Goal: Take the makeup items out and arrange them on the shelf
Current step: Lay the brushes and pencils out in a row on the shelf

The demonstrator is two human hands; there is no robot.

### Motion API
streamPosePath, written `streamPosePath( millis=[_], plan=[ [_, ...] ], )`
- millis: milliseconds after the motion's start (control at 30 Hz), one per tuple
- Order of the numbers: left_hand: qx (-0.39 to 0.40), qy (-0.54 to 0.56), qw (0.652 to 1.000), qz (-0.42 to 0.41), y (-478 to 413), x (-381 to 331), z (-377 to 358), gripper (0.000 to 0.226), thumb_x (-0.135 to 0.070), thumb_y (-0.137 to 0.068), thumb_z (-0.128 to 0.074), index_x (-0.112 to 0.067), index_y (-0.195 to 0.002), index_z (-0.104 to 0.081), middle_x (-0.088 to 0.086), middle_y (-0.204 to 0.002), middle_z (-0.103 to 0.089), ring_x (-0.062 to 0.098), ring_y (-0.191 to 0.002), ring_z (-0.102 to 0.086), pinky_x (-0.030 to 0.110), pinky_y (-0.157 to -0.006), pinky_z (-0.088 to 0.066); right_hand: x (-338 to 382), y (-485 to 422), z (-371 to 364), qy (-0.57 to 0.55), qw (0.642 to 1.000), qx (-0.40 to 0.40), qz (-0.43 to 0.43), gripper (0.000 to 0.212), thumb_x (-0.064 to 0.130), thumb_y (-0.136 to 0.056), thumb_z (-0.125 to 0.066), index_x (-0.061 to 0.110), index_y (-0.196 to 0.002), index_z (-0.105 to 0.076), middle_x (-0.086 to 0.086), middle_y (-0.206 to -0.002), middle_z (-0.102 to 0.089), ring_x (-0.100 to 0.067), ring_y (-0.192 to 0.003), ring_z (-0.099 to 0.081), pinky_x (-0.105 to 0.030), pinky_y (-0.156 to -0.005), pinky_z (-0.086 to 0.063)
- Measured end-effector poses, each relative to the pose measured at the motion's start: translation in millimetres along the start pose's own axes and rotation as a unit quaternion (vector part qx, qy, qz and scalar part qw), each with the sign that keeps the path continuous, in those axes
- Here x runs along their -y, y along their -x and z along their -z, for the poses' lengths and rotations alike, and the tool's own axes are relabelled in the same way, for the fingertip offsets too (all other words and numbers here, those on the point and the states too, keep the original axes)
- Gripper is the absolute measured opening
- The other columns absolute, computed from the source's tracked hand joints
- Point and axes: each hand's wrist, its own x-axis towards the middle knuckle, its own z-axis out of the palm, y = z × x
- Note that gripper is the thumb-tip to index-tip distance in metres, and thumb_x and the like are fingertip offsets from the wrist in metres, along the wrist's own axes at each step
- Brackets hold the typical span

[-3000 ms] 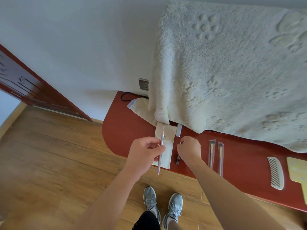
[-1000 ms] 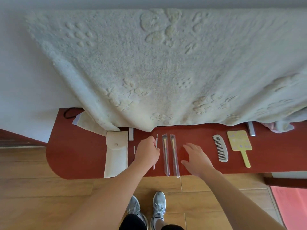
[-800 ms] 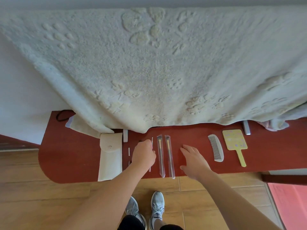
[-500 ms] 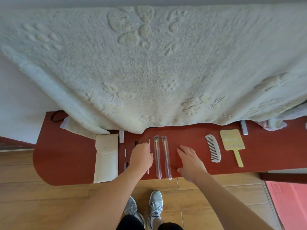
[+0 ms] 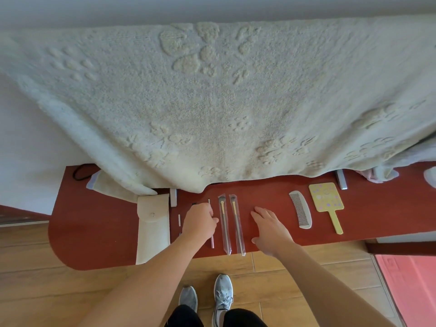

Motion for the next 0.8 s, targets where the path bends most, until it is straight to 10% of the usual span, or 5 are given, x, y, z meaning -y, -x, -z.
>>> streamPosePath(
  millis=[800],
  plan=[
    [0.022,-0.214,0.918,-0.333,76,16,94,0.065,-0.051,-0.101,-0.031,-0.012,-0.154,-0.028,0.006,-0.160,-0.030,0.025,-0.149,-0.023,0.045,-0.121,-0.024,88,156,44,-0.039,0.961,-0.190,-0.199,0.052,0.047,-0.099,-0.028,0.018,-0.137,-0.047,0.000,-0.143,-0.046,-0.022,-0.134,-0.037,-0.040,-0.106,-0.036]
  ],
)
